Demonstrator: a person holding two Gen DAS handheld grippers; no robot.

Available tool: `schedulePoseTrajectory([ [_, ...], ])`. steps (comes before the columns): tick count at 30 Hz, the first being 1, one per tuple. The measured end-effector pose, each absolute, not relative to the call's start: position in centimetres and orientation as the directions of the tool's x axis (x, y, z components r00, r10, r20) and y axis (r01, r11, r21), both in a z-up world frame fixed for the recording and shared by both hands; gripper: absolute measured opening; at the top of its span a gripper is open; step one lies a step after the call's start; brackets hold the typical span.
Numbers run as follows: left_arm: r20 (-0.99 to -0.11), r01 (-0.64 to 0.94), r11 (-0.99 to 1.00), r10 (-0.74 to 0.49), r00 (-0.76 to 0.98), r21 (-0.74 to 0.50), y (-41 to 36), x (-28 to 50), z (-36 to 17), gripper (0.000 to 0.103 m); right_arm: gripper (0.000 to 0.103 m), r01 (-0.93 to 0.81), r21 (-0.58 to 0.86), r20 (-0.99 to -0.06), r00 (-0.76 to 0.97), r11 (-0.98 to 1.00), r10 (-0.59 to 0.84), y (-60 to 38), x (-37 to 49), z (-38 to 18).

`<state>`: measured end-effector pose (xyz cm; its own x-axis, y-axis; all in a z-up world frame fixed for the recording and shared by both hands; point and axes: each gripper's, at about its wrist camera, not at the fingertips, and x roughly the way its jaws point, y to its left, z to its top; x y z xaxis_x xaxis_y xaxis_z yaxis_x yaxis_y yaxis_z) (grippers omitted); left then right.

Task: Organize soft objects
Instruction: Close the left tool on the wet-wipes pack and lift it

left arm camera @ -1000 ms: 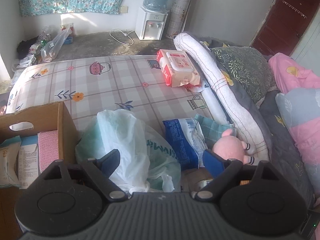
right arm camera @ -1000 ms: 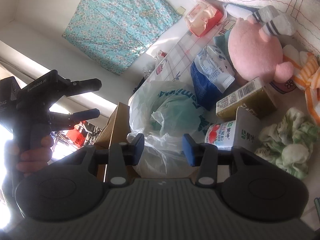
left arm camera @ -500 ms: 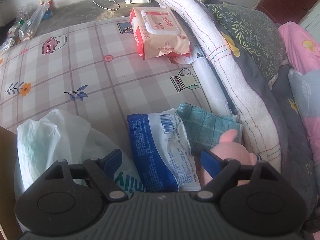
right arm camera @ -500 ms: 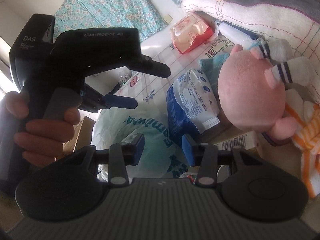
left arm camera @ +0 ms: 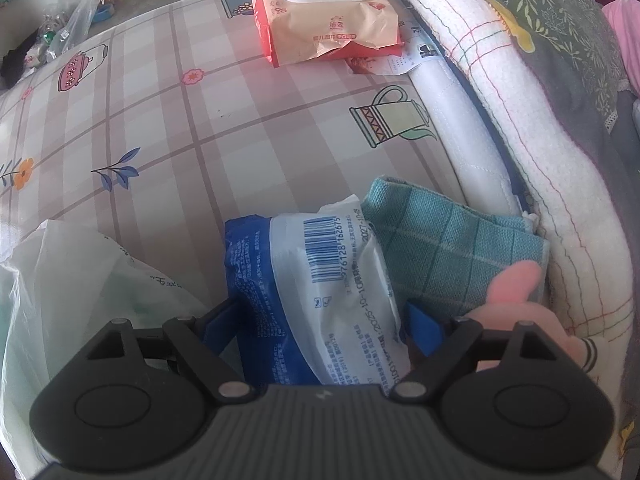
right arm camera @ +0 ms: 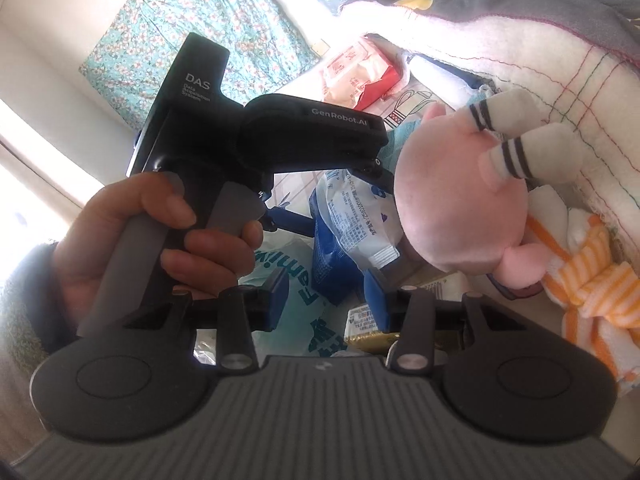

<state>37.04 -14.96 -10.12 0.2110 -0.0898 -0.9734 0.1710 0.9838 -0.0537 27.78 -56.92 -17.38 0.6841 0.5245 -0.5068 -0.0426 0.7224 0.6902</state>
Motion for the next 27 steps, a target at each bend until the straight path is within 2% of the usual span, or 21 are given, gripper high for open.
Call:
schedulePoseTrajectory([
  [2, -0.97, 0.166, 0.984, -0.101, 0.221, -0.064, -14.6, 37.0, -10.3, 0.085, 0.042, -0.038, 0.691, -0.507, 0.687, 0.722, 0.521, -57.2, 27.5, -17.4],
  [9, -0.952, 0.153, 0.977, -0.183, 0.246, -0.148, -13.3, 36.2, -9.4, 0.071, 0.042, -0.021, 0.709, -0.497, 0.696, 0.705, 0.519, -58.0, 27.1, -17.8],
  [19, -0.857, 0.152, 0.908, -0.418, 0.302, -0.389, -10.7, 33.2, -3.8, 0.07, 0.043, -0.044, 0.723, -0.435, 0.747, 0.69, 0.503, -58.7, 25.8, -17.1],
  [23, -0.815, 0.16, 0.871, -0.49, 0.31, -0.464, -9.8, 31.2, -1.4, 0.07, 0.06, -0.061, 0.73, -0.38, 0.791, 0.681, 0.478, -59.0, 25.6, -16.3],
  [25, -0.791, 0.149, 0.858, -0.511, 0.336, -0.491, -9.2, 30.5, -0.4, 0.07, 0.074, -0.097, 0.725, -0.345, 0.805, 0.681, 0.482, -58.8, 25.4, -15.7],
  [27, -0.772, 0.131, 0.847, -0.525, 0.358, -0.515, -8.4, 30.1, 0.4, 0.07, 0.076, -0.129, 0.701, -0.327, 0.816, 0.702, 0.477, -58.3, 25.1, -15.1],
])
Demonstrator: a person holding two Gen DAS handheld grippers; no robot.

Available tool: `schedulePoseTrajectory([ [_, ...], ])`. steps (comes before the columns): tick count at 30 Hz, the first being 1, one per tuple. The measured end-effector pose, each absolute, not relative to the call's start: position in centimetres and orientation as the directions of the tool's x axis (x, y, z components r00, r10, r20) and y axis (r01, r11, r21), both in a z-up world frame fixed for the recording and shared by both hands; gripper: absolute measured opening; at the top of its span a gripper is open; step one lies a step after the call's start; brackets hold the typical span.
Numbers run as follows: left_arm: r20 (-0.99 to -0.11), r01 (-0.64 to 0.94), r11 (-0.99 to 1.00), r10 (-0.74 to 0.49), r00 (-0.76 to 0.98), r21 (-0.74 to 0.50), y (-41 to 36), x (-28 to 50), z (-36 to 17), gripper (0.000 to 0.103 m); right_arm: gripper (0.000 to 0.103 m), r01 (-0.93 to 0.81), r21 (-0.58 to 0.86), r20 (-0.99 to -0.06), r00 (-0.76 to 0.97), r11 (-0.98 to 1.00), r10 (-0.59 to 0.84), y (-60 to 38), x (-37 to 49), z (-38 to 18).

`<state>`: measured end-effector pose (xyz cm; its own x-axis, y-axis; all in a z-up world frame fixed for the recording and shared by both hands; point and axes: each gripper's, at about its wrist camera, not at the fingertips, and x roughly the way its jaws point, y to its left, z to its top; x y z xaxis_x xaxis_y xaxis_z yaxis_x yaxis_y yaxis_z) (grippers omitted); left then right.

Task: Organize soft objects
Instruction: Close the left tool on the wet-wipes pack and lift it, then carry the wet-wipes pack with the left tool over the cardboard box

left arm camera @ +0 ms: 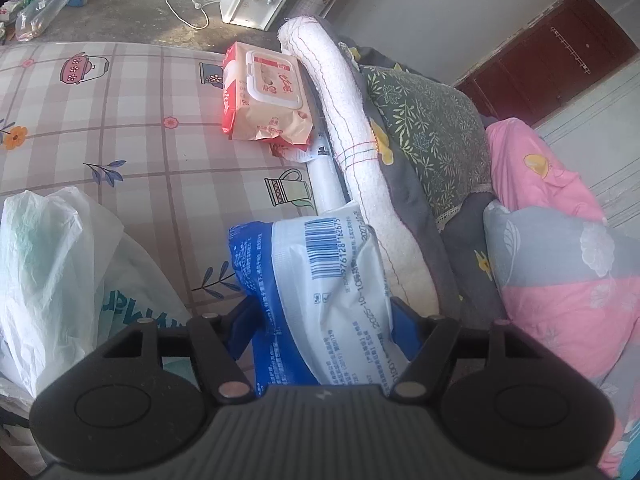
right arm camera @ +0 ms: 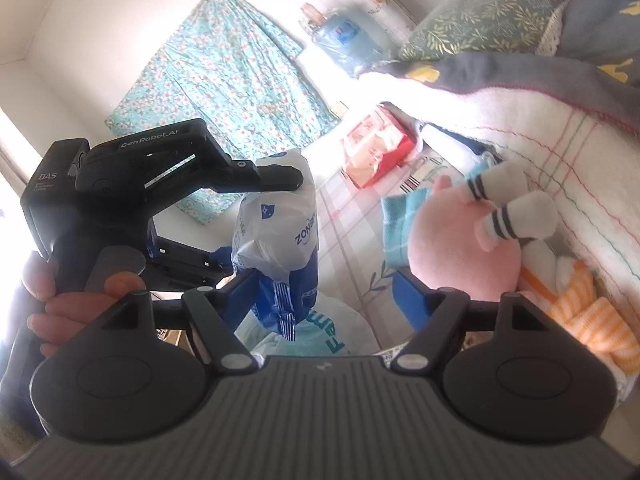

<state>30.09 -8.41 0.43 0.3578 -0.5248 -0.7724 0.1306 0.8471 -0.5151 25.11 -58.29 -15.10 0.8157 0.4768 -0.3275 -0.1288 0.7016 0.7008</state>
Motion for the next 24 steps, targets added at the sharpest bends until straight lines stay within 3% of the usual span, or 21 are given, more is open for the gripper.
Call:
schedulePoseTrajectory([
  [18, -0.676, 0.031, 0.749, -0.615, 0.406, -0.662, -3.7, 26.1, 1.4, 0.07, 0.079, -0.179, 0.518, -0.368, 0.836, 0.836, 0.407, -57.1, 20.3, -13.8],
  [24, -0.677, 0.01, 0.733, -0.633, 0.375, -0.68, -4.1, 25.2, 0.1, 0.07, 0.08, -0.3, 0.651, -0.235, 0.793, 0.697, 0.562, -58.8, 19.3, -13.4],
])
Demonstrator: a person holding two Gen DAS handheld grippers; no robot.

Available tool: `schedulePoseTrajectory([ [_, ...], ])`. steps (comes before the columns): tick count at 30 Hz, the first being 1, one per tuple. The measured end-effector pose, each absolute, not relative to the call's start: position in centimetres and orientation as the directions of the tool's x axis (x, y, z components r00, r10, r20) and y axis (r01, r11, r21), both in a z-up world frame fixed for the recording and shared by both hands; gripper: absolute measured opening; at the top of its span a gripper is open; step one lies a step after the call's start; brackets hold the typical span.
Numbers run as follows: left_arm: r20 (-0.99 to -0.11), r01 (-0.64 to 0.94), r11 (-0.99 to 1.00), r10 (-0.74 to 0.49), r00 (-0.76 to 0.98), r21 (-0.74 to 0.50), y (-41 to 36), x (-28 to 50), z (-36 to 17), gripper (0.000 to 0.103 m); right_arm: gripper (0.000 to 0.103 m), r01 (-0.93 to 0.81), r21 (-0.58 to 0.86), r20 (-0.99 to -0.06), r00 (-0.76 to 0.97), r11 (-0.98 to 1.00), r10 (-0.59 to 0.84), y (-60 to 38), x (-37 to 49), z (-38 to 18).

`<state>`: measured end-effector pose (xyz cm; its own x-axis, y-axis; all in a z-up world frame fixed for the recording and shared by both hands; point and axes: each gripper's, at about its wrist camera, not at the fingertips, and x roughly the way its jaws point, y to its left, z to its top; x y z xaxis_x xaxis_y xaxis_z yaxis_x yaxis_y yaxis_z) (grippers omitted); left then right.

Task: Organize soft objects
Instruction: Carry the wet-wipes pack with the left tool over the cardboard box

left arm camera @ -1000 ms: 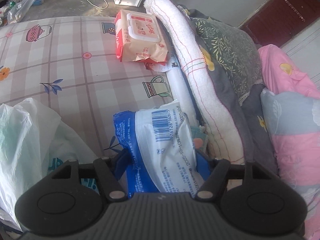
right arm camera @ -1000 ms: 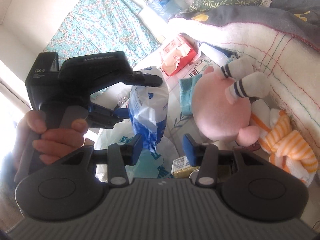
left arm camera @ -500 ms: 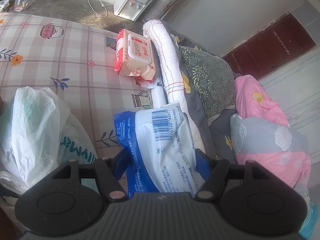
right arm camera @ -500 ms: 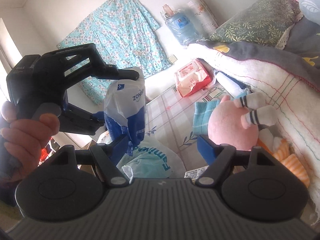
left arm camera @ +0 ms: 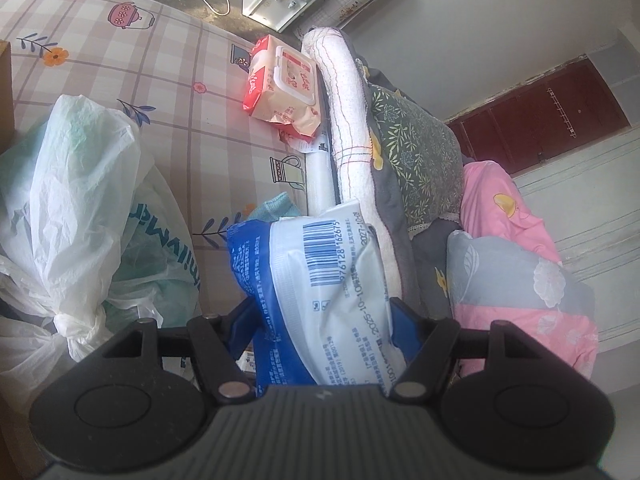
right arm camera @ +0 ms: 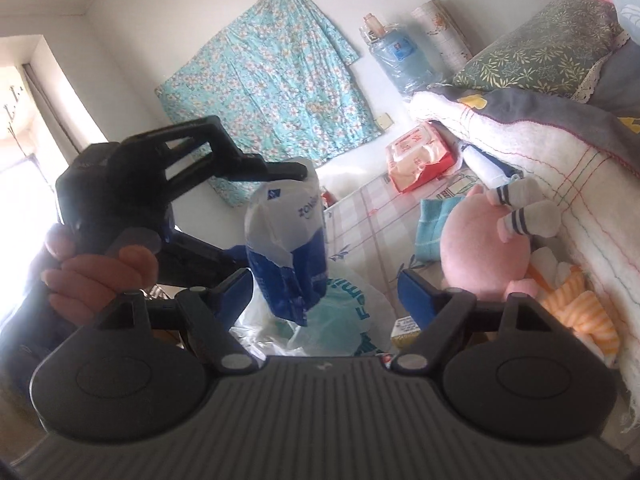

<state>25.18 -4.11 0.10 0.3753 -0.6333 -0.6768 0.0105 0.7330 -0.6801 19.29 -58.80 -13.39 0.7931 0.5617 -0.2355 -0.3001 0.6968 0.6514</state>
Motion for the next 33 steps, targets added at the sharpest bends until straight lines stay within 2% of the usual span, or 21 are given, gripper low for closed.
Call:
schedulePoseTrajectory([
  [3, -0.667, 0.021, 0.713, -0.666, 0.335, -0.701, -4.7, 24.5, -0.5, 0.07, 0.079, -0.299, 0.629, -0.249, 0.797, 0.718, 0.551, -58.7, 19.4, -13.0],
  [5, -0.659, 0.019, 0.696, -0.688, 0.303, -0.718, -5.2, 24.2, -1.0, 0.07, 0.069, -0.307, 0.61, -0.258, 0.795, 0.731, 0.549, -58.6, 19.5, -13.1],
  [7, -0.658, 0.023, 0.691, -0.697, 0.284, -0.723, -5.7, 23.9, -1.5, 0.07, 0.047, -0.318, 0.601, -0.265, 0.787, 0.733, 0.558, -58.5, 19.4, -13.0],
  [12, -0.645, 0.009, 0.669, -0.721, 0.254, -0.744, -5.5, 24.0, -2.3, 0.072, 0.033, -0.339, 0.441, -0.325, 0.803, 0.831, 0.5, -57.4, 18.7, -12.1],
  [16, -0.688, -0.019, 0.707, -0.682, 0.247, -0.707, -4.9, 24.0, -2.7, 0.082, 0.031, -0.372, 0.1, -0.401, 0.834, 0.923, 0.379, -54.4, 17.5, -11.6],
  [19, -0.721, -0.02, 0.734, -0.66, 0.212, -0.678, -4.8, 24.0, -3.8, 0.081, 0.031, -0.412, -0.185, -0.458, 0.839, 0.892, 0.292, -51.1, 16.5, -12.9],
  [20, -0.732, -0.024, 0.744, -0.65, 0.201, -0.668, -4.7, 23.9, -4.2, 0.08, 0.031, -0.427, -0.261, -0.471, 0.839, 0.866, 0.272, -49.9, 16.1, -13.7],
  [23, -0.777, -0.032, 0.785, -0.606, 0.172, -0.619, -4.6, 23.5, -5.4, 0.066, 0.031, -0.444, -0.41, -0.453, 0.857, 0.797, 0.245, -47.5, 14.8, -15.0],
  [25, -0.789, -0.027, 0.796, -0.593, 0.16, -0.605, -4.5, 23.3, -6.0, 0.053, 0.034, -0.469, -0.412, -0.457, 0.848, 0.781, 0.267, -47.0, 14.4, -15.0],
  [28, -0.812, -0.015, 0.82, -0.564, 0.15, -0.572, -4.3, 23.1, -6.4, 0.048, 0.042, -0.522, -0.316, -0.474, 0.81, 0.792, 0.345, -47.9, 14.0, -14.2],
  [31, -0.81, -0.007, 0.818, -0.567, 0.148, -0.575, -3.9, 23.0, -6.4, 0.048, 0.048, -0.576, -0.113, -0.474, 0.748, 0.81, 0.465, -50.5, 14.0, -13.0],
  [33, -0.808, -0.002, 0.816, -0.572, 0.14, -0.578, -3.7, 23.1, -6.5, 0.048, 0.049, -0.591, 0.062, -0.472, 0.693, 0.804, 0.546, -53.1, 14.7, -12.5],
])
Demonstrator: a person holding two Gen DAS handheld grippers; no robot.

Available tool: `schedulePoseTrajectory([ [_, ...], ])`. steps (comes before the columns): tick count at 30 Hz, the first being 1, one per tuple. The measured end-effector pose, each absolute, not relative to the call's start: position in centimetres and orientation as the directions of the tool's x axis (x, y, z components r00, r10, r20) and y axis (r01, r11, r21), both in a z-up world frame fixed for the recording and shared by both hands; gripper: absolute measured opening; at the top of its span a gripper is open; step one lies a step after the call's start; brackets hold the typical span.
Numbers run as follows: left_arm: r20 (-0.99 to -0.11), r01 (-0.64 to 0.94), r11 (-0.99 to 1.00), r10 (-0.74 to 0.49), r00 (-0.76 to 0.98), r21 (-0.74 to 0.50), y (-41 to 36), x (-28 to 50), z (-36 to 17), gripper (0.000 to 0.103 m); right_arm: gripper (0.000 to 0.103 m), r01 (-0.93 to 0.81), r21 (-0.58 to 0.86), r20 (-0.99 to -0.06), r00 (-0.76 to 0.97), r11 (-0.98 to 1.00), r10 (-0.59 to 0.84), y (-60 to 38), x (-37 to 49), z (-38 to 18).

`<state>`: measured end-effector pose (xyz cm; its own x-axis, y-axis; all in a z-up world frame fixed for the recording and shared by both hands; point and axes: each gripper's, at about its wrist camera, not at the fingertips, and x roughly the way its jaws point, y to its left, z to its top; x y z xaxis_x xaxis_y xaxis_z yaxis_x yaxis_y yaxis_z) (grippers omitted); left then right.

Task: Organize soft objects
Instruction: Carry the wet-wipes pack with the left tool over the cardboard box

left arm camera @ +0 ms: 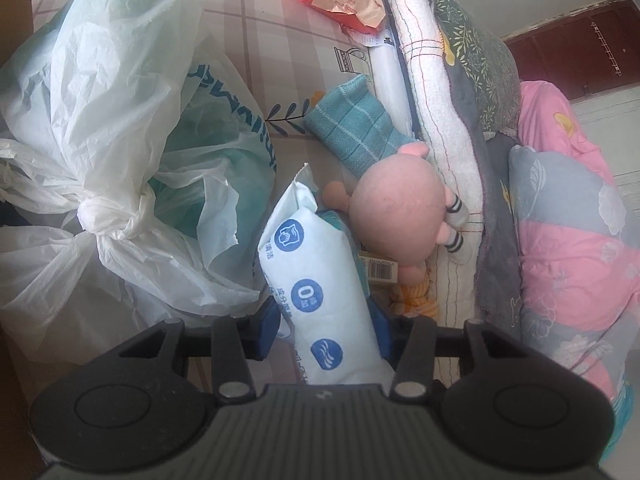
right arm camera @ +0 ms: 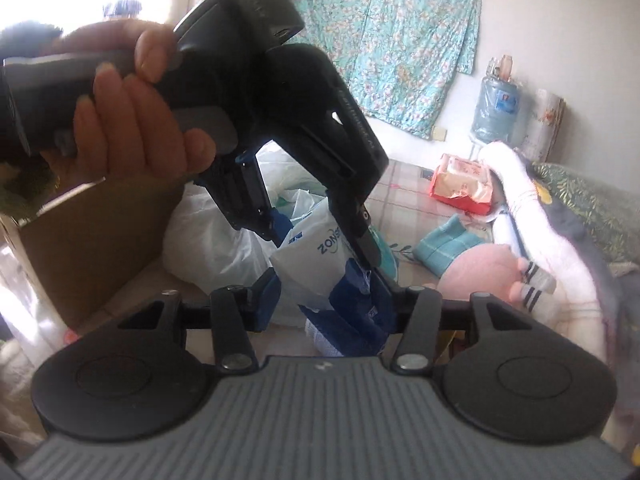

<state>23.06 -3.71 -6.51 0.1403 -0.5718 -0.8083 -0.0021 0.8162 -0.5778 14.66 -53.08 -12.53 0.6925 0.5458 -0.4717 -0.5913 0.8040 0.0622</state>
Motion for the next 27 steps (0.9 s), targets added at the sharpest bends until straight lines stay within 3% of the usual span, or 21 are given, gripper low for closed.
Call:
schedulePoseTrajectory([
  [5, -0.819, 0.07, 0.827, -0.562, 0.116, -0.557, -4.5, 23.1, -6.3, 0.055, 0.051, -0.546, 0.395, -0.421, 0.607, 0.739, 0.673, -57.9, 16.0, -13.2],
  [9, -0.845, 0.113, 0.856, -0.516, 0.138, -0.504, -4.8, 22.9, -5.9, 0.053, 0.052, -0.528, 0.566, -0.332, 0.557, 0.634, 0.761, -60.2, 16.6, -13.7],
  [15, -0.846, 0.104, 0.856, -0.517, 0.133, -0.507, -4.0, 23.0, -6.5, 0.051, 0.052, -0.374, 0.743, -0.257, 0.606, 0.555, 0.753, -63.2, 18.5, -15.1],
  [22, -0.856, 0.178, 0.869, -0.489, 0.169, -0.462, -4.8, 22.3, -6.0, 0.051, 0.052, -0.12, 0.882, -0.306, 0.592, 0.456, 0.746, -62.4, 23.4, -19.2],
  [27, -0.851, 0.234, 0.866, -0.487, 0.197, -0.442, -5.2, 21.9, -5.7, 0.048, 0.05, -0.068, 0.893, -0.335, 0.56, 0.445, 0.758, -60.3, 26.1, -20.9],
])
